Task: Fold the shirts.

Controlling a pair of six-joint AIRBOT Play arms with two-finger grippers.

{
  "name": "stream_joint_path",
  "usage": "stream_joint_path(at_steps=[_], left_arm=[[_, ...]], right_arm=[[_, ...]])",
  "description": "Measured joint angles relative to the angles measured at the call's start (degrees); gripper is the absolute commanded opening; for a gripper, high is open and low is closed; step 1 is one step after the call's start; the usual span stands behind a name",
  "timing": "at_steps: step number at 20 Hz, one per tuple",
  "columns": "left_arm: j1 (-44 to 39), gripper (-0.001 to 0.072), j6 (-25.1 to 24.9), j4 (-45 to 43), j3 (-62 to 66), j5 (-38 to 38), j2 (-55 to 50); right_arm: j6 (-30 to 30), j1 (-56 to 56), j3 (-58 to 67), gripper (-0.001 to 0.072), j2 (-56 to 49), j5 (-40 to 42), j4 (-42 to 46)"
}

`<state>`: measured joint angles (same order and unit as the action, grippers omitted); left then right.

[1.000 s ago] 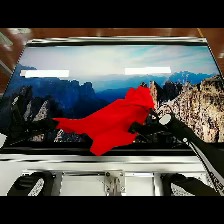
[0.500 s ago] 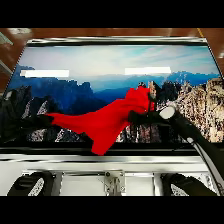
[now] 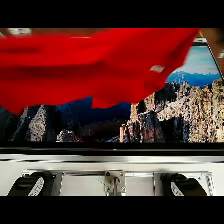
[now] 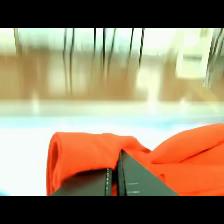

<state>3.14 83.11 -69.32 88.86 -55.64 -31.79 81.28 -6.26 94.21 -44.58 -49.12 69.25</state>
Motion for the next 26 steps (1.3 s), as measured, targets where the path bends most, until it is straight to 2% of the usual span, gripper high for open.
stream_joint_path(at_steps=[4,8,12,16,18,20,23,26], left_arm=[[0.11,0.0043,0.09,-0.17,11.54,-4.74,1.88],[0.13,0.0043,1.22,-1.88,14.62,-17.73,2.95],[0.13,0.0043,1.70,-3.08,10.12,-29.68,3.32],[0.13,0.0043,3.72,-4.04,-1.46,-34.40,3.32],[0.13,0.0043,4.37,-4.68,-9.25,-34.42,3.10],[0.11,0.0043,4.76,-5.25,-18.03,-31.89,2.49],[0.11,0.0043,5.05,-5.77,-29.14,-23.41,-1.38],[0.11,0.0043,5.07,-5.86,-34.10,-11.93,-10.12]], right_arm=[[3.34,0.42,10.75,0.0055,2.86,-7.56,4.15],[7.58,0.52,13.94,0.0055,5.42,-14.60,7.08],[11.39,0.52,14.80,0.0055,5.81,-20.48,9.73],[13.27,0.52,14.32,0.0055,1.84,-33.27,13.92],[13.75,0.50,11.89,0.0055,-1.49,-37.73,17.53],[14.12,0.50,7.43,0.0055,-5.05,-37.57,20.11],[14.36,0.52,-1.22,0.0056,-12.70,-28.61,22.45],[16.81,0.52,-6.69,0.0056,-23.12,-14.47,24.41]])
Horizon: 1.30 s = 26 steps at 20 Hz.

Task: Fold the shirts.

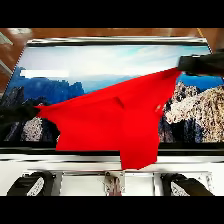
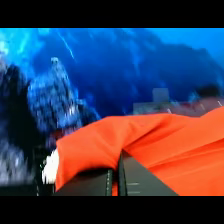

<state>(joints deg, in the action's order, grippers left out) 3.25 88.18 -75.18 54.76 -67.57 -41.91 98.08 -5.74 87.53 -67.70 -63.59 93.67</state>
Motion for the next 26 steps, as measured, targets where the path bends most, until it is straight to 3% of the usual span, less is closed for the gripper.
stream_joint_path(at_steps=[4,7,8,9,10,11,12,15,17,20,23,26], left_arm=[[-0.04,0.0046,0.00,0.09,0.20,16.96,-14.93],[-0.48,0.0091,0.04,2.71,1.95,22.67,-25.16],[-0.76,0.0185,0.13,4.50,2.27,22.95,-28.26],[-0.94,0.0370,0.44,6.43,2.51,23.02,-30.95],[-1.03,0.0531,1.09,7.89,2.69,22.73,-32.94],[-0.94,0.0617,1.73,9.11,2.82,22.03,-34.36],[-0.39,0.0635,2.29,10.29,3.17,20.94,-35.36],[4.11,0.0661,3.15,9.14,5.92,12.96,-35.82],[8.98,0.0660,1.99,5.81,7.39,5.11,-34.36],[17.42,0.0718,-0.90,4.57,5.03,-5.49,-31.50],[24.72,0.0718,-4.83,8.90,-4.42,-11.26,-29.09],[28.04,0.0715,-8.41,14.75,-14.10,-9.42,-27.98]], right_arm=[[4.17,0.00,-2.38,0.0056,-12.31,16.37,-3.26],[6.38,0.00,-2.95,0.0056,-18.27,20.87,-7.39],[7.52,-0.02,-3.02,0.0057,-19.91,20.74,-8.72],[8.59,-0.02,-3.08,0.0093,-21.33,19.93,-9.81],[9.49,0.00,-3.15,0.0253,-22.38,19.15,-10.49],[10.01,0.04,-3.19,0.0571,-23.08,18.69,-11.19],[10.19,0.20,-3.19,0.0666,-23.28,18.08,-11.47],[8.79,1.81,-3.19,0.0647,-21.49,14.91,-8.31],[7.48,4.44,-3.19,0.0528,-18.97,9.68,-2.01],[0.96,11.80,-3.67,0.0529,-16.11,-1.55,3.04],[-8.72,22.53,-7.06,0.0529,-15.08,-12.37,-7.23],[-14.93,31.12,-12.37,0.0528,-14.71,-18.78,-21.70]])
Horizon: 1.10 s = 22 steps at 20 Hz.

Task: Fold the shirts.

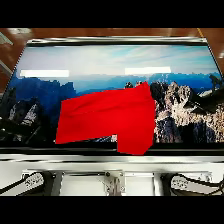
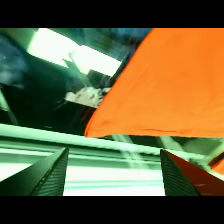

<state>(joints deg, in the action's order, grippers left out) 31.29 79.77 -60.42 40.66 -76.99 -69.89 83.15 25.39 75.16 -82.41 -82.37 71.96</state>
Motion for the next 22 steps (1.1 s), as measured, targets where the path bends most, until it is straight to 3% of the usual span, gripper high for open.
stream_joint_path(at_steps=[3,8,9,11,15,18,22], left_arm=[[0.42,0.0713,-1.73,2.82,-6.62,4.13,0.35],[-2.27,0.0703,-2.64,5.05,-10.10,8.22,-0.79],[-3.23,0.0605,-2.58,5.60,-10.32,8.87,-1.22],[-5.55,0.0319,-2.36,7.10,-10.69,11.28,-1.90],[-9.31,0.0298,-1.05,11.89,-10.88,16.72,-2.45],[-10.54,0.0044,-0.22,13.25,-10.91,19.04,-2.58],[-11.13,0.0043,0.07,13.99,-10.91,19.39,-2.58]], right_arm=[[-2.82,3.67,-4.22,0.0529,0.15,-2.93,-7.37],[-4.24,5.09,-7.06,0.0528,0.22,-3.15,-11.65],[-4.28,5.20,-7.28,0.0528,0.22,-3.04,-12.11],[-4.28,5.31,-7.54,0.0528,0.24,-3.02,-12.52],[-4.07,5.40,-8.26,0.0528,0.24,-3.67,-12.96],[-3.72,5.40,-10.95,0.0528,0.24,-3.67,-13.11],[-3.91,5.40,-17.53,0.0529,0.24,-1.77,-13.44]])
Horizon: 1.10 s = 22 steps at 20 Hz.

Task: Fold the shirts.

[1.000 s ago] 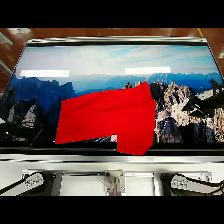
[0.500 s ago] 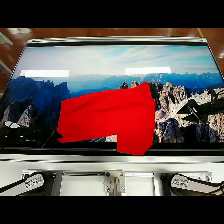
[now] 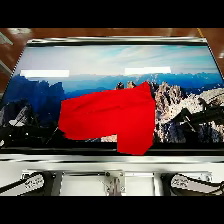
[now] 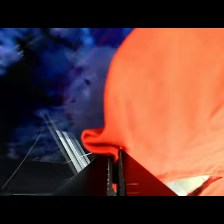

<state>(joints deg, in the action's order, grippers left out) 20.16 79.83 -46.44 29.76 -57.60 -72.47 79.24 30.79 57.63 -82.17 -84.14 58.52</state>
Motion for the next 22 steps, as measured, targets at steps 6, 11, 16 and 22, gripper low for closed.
stream_joint_path(at_steps=[6,11,16,22], left_arm=[[-0.17,0.0043,-2.16,0.35,0.07,-1.42,1.75],[-0.17,0.0043,-3.41,0.39,0.17,-1.88,4.83],[-0.17,0.0043,-4.15,0.42,0.22,-1.92,6.10],[-0.17,0.0043,-4.98,0.48,1.14,-2.45,6.49]], right_arm=[[-4.48,-2.34,-10.19,0.0527,0.02,9.49,-7.26],[-5.88,-11.37,-12.81,0.0493,-0.13,21.24,-9.38],[-3.72,-16.74,-13.33,0.0495,-0.76,27.10,-10.01],[-2.47,-19.12,-13.35,0.0055,-2.25,29.16,-13.14]])
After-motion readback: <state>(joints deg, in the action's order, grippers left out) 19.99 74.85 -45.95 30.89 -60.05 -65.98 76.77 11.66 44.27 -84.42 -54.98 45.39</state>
